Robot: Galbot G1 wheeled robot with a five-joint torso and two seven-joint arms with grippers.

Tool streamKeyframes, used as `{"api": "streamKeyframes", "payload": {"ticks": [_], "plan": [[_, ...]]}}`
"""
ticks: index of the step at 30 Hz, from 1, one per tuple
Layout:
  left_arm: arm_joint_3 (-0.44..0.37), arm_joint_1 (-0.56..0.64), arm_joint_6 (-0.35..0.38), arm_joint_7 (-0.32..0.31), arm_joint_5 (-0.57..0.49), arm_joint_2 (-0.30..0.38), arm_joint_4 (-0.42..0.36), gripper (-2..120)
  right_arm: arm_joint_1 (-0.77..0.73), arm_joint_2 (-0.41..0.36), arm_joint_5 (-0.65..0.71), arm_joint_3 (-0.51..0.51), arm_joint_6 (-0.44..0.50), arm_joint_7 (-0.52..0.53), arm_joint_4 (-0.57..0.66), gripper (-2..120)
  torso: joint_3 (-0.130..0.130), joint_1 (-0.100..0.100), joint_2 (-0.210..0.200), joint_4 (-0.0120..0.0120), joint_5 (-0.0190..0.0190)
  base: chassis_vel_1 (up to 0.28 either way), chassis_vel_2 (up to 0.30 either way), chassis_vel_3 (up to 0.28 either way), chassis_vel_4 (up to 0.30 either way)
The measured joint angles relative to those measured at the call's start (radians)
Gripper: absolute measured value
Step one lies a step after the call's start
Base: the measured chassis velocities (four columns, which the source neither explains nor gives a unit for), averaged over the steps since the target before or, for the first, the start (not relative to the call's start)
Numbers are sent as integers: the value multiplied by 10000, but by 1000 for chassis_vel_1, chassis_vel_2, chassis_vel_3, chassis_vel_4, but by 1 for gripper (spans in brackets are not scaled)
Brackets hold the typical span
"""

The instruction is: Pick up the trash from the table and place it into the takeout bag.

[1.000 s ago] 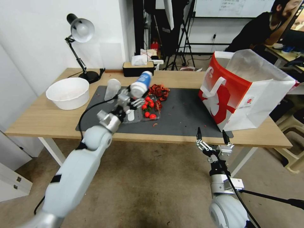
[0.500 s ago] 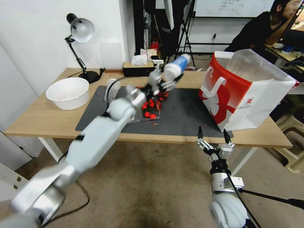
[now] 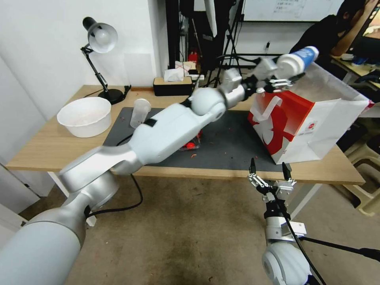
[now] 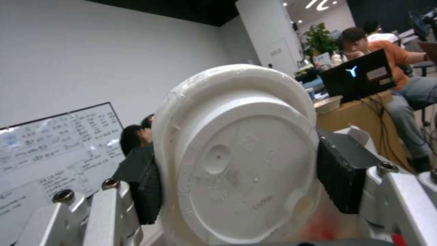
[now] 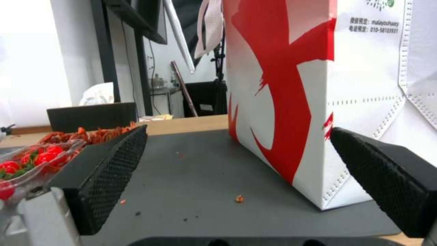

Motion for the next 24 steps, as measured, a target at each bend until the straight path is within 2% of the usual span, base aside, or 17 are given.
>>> {"api": "streamKeyframes", "payload": {"ticks": [5, 10, 12, 13, 15, 16, 19, 24], "plan": [[436, -237, -165, 83, -114, -321, 468, 66, 28, 82, -3, -1, 22, 1, -12, 100, -1, 0, 0, -1, 0, 0, 0, 0, 0], [485, -246, -190, 87, -86, -438, 633, 66, 30, 94, -8, -5, 23, 0, -4, 100, -1, 0, 0, -2, 0, 0, 0, 0, 0], [486, -246, -189, 68, -46, -453, 697, 75, 30, 93, -9, 1, 23, 0, 13, 100, -1, 0, 0, -1, -2, 0, 0, 0, 0], [486, -246, -189, 68, -46, -453, 697, 75, 30, 93, -9, 1, 23, 0, 13, 100, -1, 0, 0, -1, -2, 0, 0, 0, 0], [477, -231, -192, 36, -21, -451, 718, 86, 29, 91, -9, 7, 23, 0, 29, 100, -1, 0, -1, 0, -1, 0, 0, 0, 0], [477, -231, -192, 36, -21, -451, 718, 86, 29, 91, -9, 7, 23, 0, 29, 100, -1, 0, -1, 0, -1, 0, 0, 0, 0], [467, -215, -192, -17, -18, -443, 706, 99, 27, 98, -9, 8, 23, 0, 41, 100, -1, 0, 0, -1, -2, 0, 0, 0, 0], [384, -162, -199, -213, -11, -457, 650, 100, 18, 106, -3, 8, 23, 3, 52, 100, 0, 0, 0, -2, -1, 0, 0, 0, 0]]}}
